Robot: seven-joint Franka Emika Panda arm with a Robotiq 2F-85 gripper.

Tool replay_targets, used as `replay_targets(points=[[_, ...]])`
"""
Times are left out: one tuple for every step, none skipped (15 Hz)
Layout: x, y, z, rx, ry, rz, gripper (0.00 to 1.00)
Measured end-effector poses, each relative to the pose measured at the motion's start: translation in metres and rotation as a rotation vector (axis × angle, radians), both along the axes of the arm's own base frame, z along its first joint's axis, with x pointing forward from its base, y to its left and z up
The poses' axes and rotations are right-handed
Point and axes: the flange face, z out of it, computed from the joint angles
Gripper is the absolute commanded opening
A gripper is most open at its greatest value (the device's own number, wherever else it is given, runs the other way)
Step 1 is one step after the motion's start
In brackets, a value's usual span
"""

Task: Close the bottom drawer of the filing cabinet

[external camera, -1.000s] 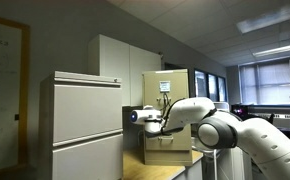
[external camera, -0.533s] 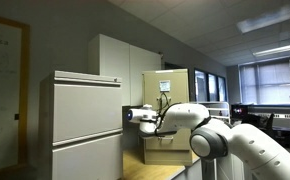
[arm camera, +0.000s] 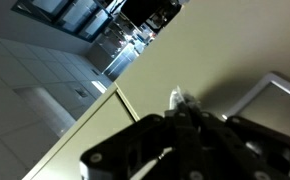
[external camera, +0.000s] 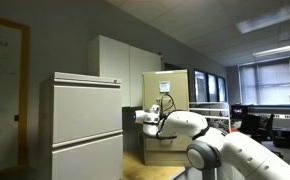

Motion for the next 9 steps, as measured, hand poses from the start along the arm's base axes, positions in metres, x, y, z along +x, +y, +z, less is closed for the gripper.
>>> replay_targets(points=[[-0.003, -0.008, 0.000, -0.006, 0.000, -0.028, 0.00], [-0.005, -0.013, 0.000, -0.009, 0.000, -0.051, 0.00], [-0.007, -0.018, -0.001, -0.010, -0.002, -0.067, 0.00], [-0.008, -0.022, -0.001, -0.010, -0.004, -0.079, 0.00], [-0.009, -0.024, -0.001, -0.008, -0.007, -0.086, 0.26], [-0.010, -0.025, -0.001, 0.001, -0.013, -0.089, 0.26], [-0.010, -0.026, 0.001, 0.017, -0.022, -0.089, 0.32], [-0.011, -0.028, 0.001, 0.043, -0.033, -0.086, 0.38], [-0.012, -0.030, 0.002, 0.073, -0.044, -0.090, 0.39]])
